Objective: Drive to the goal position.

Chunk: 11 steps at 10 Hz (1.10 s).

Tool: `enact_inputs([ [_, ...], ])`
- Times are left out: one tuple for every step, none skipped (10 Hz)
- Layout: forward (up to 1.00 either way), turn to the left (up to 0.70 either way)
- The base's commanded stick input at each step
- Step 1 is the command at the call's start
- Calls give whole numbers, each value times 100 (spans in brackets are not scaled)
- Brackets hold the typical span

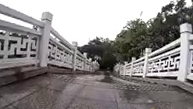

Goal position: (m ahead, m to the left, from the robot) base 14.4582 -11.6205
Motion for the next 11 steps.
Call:
enact_inputs([
  [3, 1],
  [3, 1],
  [3, 1],
  [3, 1],
  [3, 1],
  [4, 2],
  [26, 7],
  [36, 5],
  [45, 3],
  [45, 3],
  [45, 3],
])
